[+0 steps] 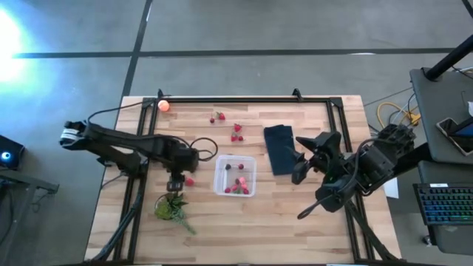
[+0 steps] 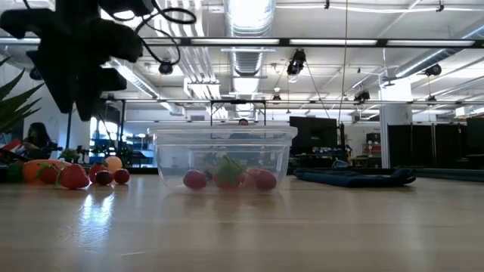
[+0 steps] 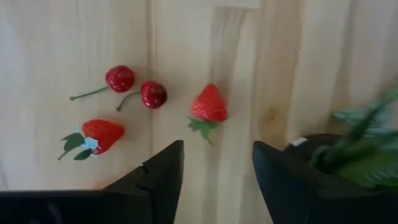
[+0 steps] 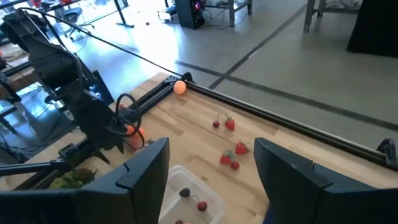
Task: Pick and placing Produce into tupperware
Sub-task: Put the red strawberry into the transparent bin
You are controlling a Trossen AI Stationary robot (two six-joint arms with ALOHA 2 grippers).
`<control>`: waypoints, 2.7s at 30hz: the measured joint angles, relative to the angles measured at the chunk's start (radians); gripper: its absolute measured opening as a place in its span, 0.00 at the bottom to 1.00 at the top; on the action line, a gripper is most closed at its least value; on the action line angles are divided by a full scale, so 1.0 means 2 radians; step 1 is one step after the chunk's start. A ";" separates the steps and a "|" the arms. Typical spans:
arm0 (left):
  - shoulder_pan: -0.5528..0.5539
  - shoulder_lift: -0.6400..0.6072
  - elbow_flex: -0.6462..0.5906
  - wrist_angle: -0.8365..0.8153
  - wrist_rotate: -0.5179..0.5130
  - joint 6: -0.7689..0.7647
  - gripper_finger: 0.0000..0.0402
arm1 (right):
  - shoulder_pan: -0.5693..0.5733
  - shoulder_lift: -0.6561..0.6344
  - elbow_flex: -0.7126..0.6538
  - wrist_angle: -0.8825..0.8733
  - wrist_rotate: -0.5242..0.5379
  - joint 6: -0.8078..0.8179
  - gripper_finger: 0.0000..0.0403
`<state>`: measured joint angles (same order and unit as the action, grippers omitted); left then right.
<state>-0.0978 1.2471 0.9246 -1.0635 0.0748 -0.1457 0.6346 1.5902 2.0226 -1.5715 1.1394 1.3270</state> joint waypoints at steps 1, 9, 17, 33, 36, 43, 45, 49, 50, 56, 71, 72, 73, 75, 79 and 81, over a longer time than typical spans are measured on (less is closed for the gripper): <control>0.000 0.007 -0.001 0.004 -0.003 0.004 0.43 | 0.000 0.000 -0.003 0.000 0.001 0.000 0.56; -0.008 0.057 -0.009 0.032 -0.035 0.017 0.43 | 0.000 0.000 -0.041 0.000 0.002 0.035 0.56; -0.019 0.067 -0.034 0.058 -0.035 0.014 0.43 | 0.000 0.000 -0.079 0.000 -0.008 0.073 0.56; -0.030 0.094 -0.058 0.101 -0.046 -0.018 0.58 | 0.000 -0.004 -0.112 0.000 -0.010 0.109 0.56; -0.033 0.092 -0.062 0.106 -0.051 -0.028 0.62 | 0.000 -0.007 -0.114 0.000 -0.010 0.109 0.56; -0.035 0.097 -0.071 0.123 -0.053 -0.029 0.64 | 0.000 -0.010 -0.114 0.000 -0.008 0.099 0.56; -0.036 0.106 -0.072 0.127 -0.053 -0.029 0.64 | 0.000 -0.012 -0.114 0.000 -0.009 0.097 0.56; -0.036 0.121 -0.072 0.131 -0.053 -0.027 0.64 | 0.000 -0.015 -0.114 0.000 -0.008 0.092 0.56; -0.036 0.125 -0.072 0.134 -0.053 -0.027 0.64 | 0.000 -0.016 -0.114 0.000 -0.008 0.092 0.56; -0.036 0.145 -0.070 0.143 -0.050 -0.026 0.64 | 0.000 -0.016 -0.115 0.000 -0.009 0.090 0.56; -0.036 0.145 -0.071 0.151 -0.055 -0.024 0.36 | 0.000 -0.016 -0.125 0.000 -0.020 0.092 0.56; -0.036 0.145 -0.071 0.151 -0.056 -0.024 0.33 | 0.000 -0.016 -0.125 0.000 -0.020 0.092 0.56; -0.036 0.145 -0.070 0.151 -0.056 -0.024 0.31 | 0.000 -0.016 -0.125 0.000 -0.020 0.093 0.56; -0.036 0.144 -0.069 0.150 -0.058 -0.024 0.29 | 0.000 -0.016 -0.125 0.000 -0.020 0.097 0.56; -0.034 0.133 -0.062 0.139 -0.082 -0.025 0.29 | 0.000 -0.016 -0.125 0.000 -0.022 0.104 0.56; -0.034 0.122 -0.046 0.108 -0.082 -0.023 0.31 | 0.000 -0.017 -0.125 0.000 -0.024 0.104 0.56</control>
<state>-0.1665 1.4904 0.8326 -0.8479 -0.0894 -0.1920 0.6346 1.5569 1.7721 -1.5710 1.0912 1.5352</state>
